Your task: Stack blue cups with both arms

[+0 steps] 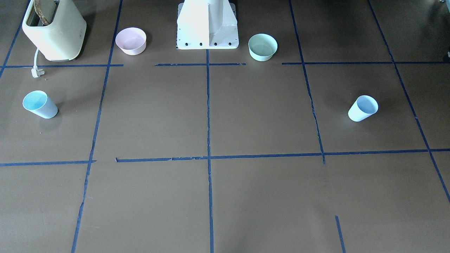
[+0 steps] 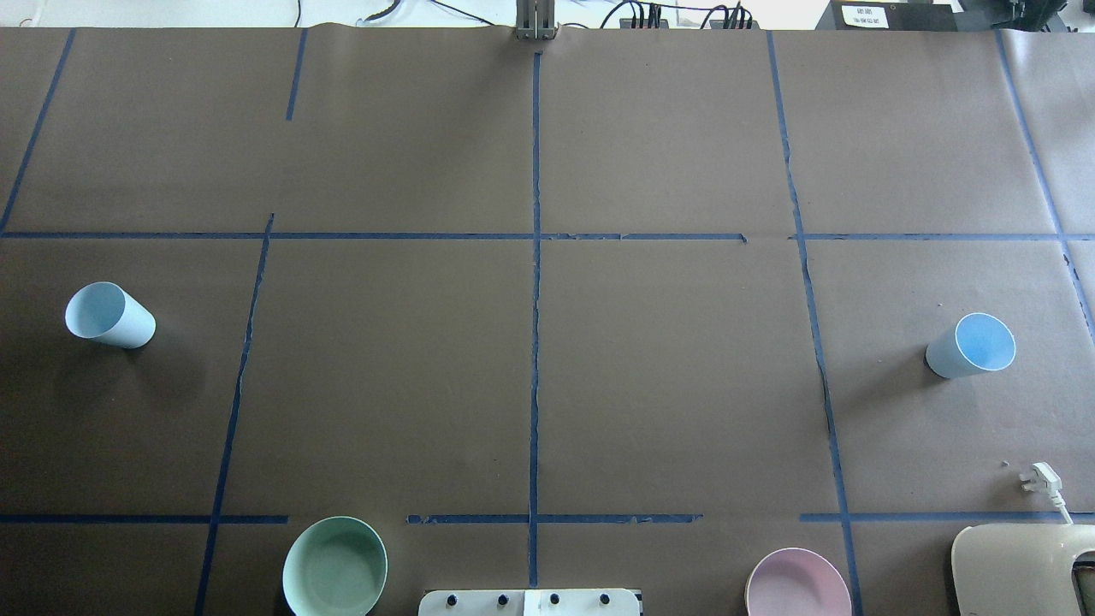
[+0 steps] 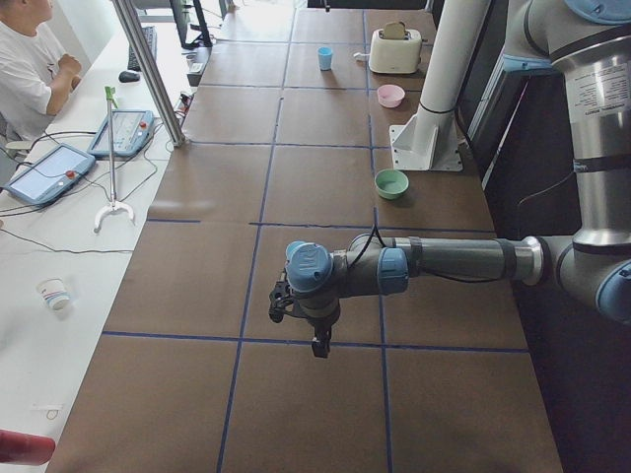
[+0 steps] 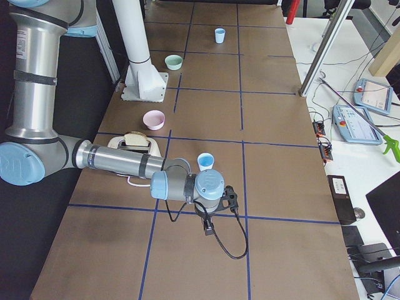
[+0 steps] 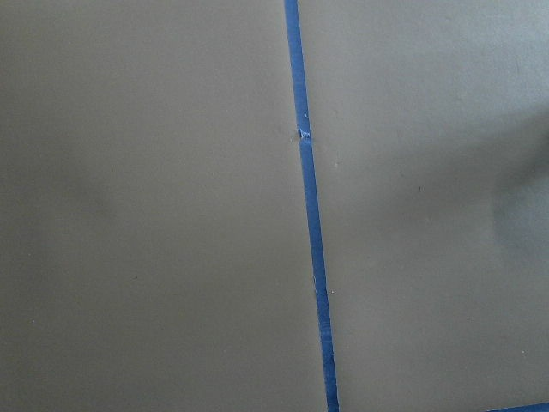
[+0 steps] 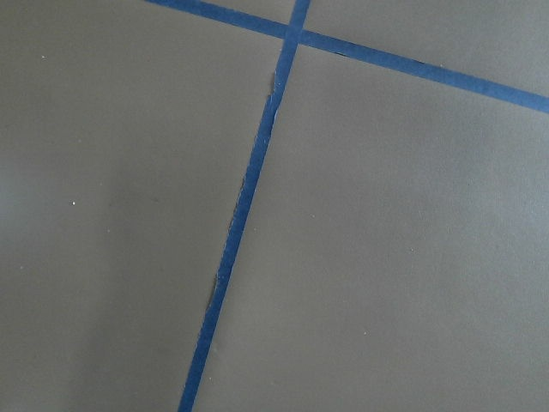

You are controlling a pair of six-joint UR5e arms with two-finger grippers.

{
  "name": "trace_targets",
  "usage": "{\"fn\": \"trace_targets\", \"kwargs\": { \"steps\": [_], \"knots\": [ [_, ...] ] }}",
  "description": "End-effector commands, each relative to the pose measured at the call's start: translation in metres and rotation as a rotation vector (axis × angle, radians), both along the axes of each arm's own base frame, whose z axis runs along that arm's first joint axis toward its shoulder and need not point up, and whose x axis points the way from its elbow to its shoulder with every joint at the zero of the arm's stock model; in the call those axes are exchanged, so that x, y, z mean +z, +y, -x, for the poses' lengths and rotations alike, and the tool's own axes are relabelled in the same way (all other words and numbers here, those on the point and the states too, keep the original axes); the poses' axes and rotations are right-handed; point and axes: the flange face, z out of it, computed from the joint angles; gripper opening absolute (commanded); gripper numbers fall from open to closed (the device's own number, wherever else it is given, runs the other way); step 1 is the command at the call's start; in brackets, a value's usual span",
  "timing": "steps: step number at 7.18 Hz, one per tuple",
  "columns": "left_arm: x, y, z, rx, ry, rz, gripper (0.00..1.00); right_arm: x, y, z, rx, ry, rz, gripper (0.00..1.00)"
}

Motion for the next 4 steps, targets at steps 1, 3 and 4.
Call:
{"fn": "trace_targets", "kwargs": {
  "steps": [1, 3, 4],
  "knots": [
    [-0.005, -0.001, -0.001, 0.004, 0.0, -0.01, 1.0, 0.0, 0.0, 0.0, 0.0, -0.002, 0.0, 1.0],
    [-0.012, -0.007, -0.011, 0.022, -0.003, -0.02, 1.0, -0.002, -0.001, 0.0, 0.0, -0.002, -0.005, 1.0],
    [-0.032, -0.019, -0.012, 0.022, 0.007, -0.068, 1.0, -0.003, -0.001, 0.0, 0.0, -0.003, -0.006, 1.0]
  ]
}}
